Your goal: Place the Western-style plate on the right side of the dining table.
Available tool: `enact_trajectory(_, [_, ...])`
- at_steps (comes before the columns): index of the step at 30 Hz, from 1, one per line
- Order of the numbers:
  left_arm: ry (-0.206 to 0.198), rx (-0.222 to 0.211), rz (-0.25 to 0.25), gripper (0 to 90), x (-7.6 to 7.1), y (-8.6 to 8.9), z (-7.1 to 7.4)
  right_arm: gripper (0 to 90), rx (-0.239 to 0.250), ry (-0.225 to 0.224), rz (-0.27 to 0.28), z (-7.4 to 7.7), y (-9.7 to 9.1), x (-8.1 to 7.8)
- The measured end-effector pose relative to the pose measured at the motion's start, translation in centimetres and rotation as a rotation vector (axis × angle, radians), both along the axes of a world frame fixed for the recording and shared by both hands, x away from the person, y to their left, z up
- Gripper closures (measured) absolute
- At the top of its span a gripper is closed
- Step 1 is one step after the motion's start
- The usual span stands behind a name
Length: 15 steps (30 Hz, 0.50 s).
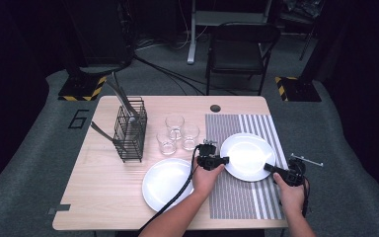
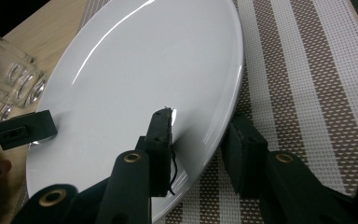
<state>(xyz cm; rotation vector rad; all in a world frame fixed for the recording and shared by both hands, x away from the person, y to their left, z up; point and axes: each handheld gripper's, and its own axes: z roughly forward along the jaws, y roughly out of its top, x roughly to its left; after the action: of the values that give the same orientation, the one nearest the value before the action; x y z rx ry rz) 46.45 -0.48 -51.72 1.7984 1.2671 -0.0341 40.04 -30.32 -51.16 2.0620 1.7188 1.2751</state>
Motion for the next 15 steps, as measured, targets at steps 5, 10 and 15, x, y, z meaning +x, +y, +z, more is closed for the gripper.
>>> enact_trajectory(5, [0.011, 0.012, -0.001, 61.8, 0.02, 0.05, -0.01, 64.3, -0.004, 0.012, 0.003, -0.12, 0.1, 0.09])
enact_trajectory(10, [0.021, 0.017, 0.004, 61.8, 0.0, -0.01, -0.08, 64.2, -0.011, 0.014, 0.007, -0.29, 0.11, 0.17])
enact_trajectory(15, [0.03, 0.02, 0.008, 61.7, -0.01, -0.04, -0.11, 63.9, -0.001, 0.034, 0.001, -0.4, 0.19, 0.23])
